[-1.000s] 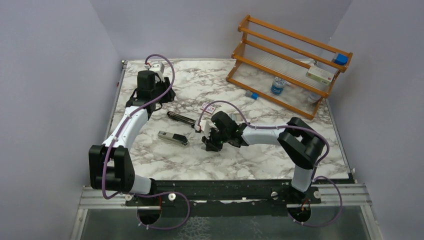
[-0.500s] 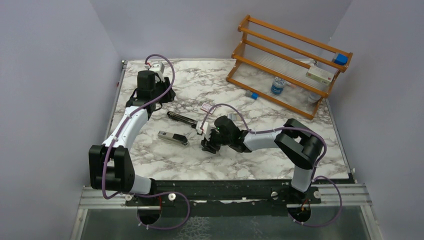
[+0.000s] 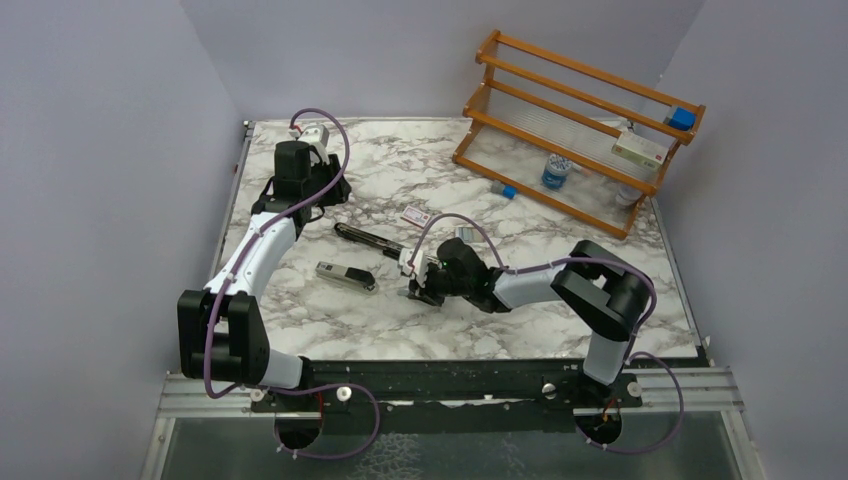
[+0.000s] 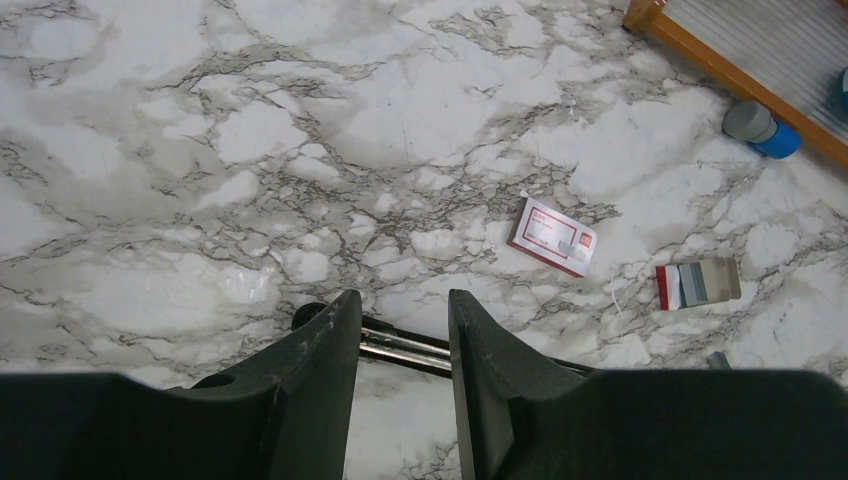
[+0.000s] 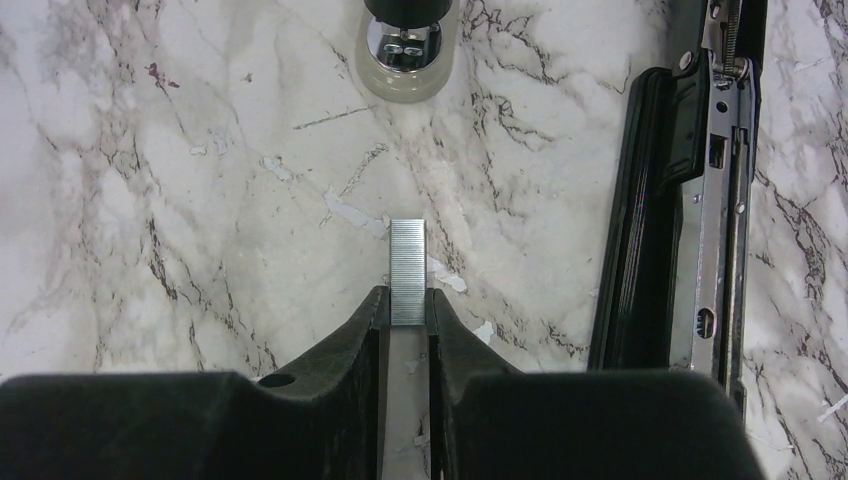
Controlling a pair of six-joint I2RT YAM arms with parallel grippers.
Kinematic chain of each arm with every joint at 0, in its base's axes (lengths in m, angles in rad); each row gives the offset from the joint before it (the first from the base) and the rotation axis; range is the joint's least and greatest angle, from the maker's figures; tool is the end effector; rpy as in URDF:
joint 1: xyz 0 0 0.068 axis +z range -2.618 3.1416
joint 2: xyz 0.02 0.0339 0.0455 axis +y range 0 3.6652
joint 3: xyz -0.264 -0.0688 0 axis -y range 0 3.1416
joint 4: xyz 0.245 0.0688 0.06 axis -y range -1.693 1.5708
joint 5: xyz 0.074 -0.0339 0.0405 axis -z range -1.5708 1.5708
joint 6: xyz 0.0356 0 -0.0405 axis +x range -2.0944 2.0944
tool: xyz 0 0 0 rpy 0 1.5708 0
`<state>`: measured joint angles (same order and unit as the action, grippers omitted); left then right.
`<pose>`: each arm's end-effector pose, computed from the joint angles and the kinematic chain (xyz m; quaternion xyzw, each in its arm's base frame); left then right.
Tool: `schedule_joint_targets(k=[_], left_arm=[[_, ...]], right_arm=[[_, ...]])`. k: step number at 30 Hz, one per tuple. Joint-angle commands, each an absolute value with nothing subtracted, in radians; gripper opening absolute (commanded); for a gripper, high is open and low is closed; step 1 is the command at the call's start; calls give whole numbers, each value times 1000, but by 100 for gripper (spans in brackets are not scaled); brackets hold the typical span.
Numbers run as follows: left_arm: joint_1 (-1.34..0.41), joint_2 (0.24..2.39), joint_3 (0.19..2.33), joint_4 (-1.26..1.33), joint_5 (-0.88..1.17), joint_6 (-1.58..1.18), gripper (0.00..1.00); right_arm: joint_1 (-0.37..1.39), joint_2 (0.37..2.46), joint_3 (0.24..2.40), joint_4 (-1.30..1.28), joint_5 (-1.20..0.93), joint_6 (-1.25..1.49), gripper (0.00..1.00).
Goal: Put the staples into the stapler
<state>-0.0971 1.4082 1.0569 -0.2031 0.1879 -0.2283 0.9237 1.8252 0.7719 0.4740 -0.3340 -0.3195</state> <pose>0.3184 -0.0377 0.2887 -0.0115 0.8709 -0.1593 0.4648 0.2016 0.2862 0.1268 -0.5694 0.6591 0.2792 0.4043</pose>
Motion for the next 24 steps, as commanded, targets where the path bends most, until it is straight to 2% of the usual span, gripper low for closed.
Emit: schedule_joint_targets(k=[1,7,14,17,24], left_arm=[[-87,1389,1058,-174,205,-233,41],[-88,1389,1061,-176,206,-233,41],[-87,1390,1062,-177,204,-232,41],[-86,1391,1061,-177,205,-232,41],[-86,1391,1062,-178,209,-232,41]], right_arm=[[925,1854,721,336,-256,-341,18],[936,1853,689,471,-254,-245,17],[957,1880,739,526,-100,-87,19],[964,1891,732,556,-128,-102,26],[966,1920,695,581,-176,-227,27]])
